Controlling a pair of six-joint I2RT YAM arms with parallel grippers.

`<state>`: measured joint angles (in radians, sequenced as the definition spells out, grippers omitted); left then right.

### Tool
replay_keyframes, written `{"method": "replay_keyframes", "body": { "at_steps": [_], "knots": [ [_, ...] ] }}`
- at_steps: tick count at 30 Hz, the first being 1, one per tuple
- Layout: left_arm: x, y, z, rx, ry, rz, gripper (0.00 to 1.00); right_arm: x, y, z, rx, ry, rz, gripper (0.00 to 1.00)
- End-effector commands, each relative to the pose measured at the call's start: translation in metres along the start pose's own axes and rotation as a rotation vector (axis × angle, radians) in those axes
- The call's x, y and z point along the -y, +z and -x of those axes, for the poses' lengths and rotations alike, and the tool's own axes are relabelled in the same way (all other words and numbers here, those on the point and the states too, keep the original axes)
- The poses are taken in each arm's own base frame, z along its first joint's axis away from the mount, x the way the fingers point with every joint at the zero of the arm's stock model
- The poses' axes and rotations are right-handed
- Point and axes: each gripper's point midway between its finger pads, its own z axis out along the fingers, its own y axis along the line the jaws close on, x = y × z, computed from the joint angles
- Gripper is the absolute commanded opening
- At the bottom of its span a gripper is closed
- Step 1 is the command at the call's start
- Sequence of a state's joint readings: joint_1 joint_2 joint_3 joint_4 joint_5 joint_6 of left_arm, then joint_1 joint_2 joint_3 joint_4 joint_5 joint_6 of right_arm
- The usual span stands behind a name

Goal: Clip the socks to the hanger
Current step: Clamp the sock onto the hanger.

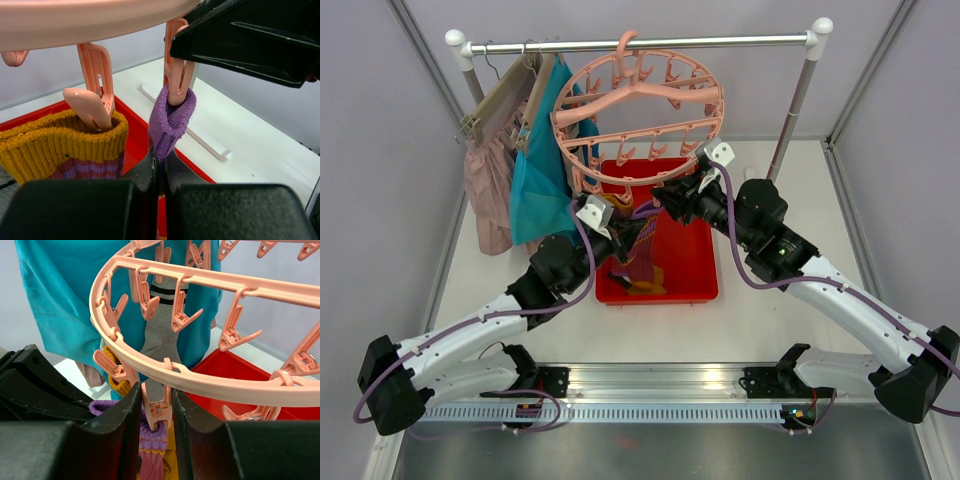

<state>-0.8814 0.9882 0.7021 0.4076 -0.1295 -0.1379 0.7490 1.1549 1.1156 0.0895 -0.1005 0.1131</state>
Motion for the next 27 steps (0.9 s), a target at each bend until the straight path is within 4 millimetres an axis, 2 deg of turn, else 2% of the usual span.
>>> {"method": "replay_keyframes", "body": {
  "at_steps": [1,16,17,18,19,21,22,25,27],
  "knots": [
    [0.007,-0.005,0.029,0.108,-0.052,-0.024,0.02,-0.006,-0.001,0.017,0.044,0.005,0.022,0.0],
    [0.01,-0.002,0.033,0.124,-0.09,-0.032,0.02,-0.005,-0.003,0.02,0.05,0.002,0.014,0.0],
    [0.008,-0.003,0.032,0.119,-0.096,-0.023,0.02,-0.005,-0.003,0.02,0.05,0.003,0.009,0.02],
    [0.008,-0.003,0.034,0.123,-0.102,-0.018,0.02,-0.005,-0.005,0.021,0.05,0.012,0.006,0.07],
    [0.006,-0.004,0.033,0.119,-0.106,-0.009,0.02,-0.005,-0.006,0.022,0.051,0.019,0.005,0.18],
    [0.002,-0.006,0.035,0.11,-0.121,0.021,0.02,-0.006,-0.009,0.024,0.052,0.032,0.006,0.3],
    [0.0,-0.007,0.035,0.103,-0.129,0.031,0.02,-0.008,-0.011,0.027,0.056,0.05,0.008,0.41],
    [-0.011,-0.01,0.038,0.079,-0.145,0.106,0.02,-0.01,-0.02,0.032,0.058,0.085,0.008,0.56],
    [-0.017,-0.013,0.046,0.079,-0.147,0.147,0.02,-0.013,-0.028,0.038,0.071,0.102,0.012,0.61]
  ]
}}
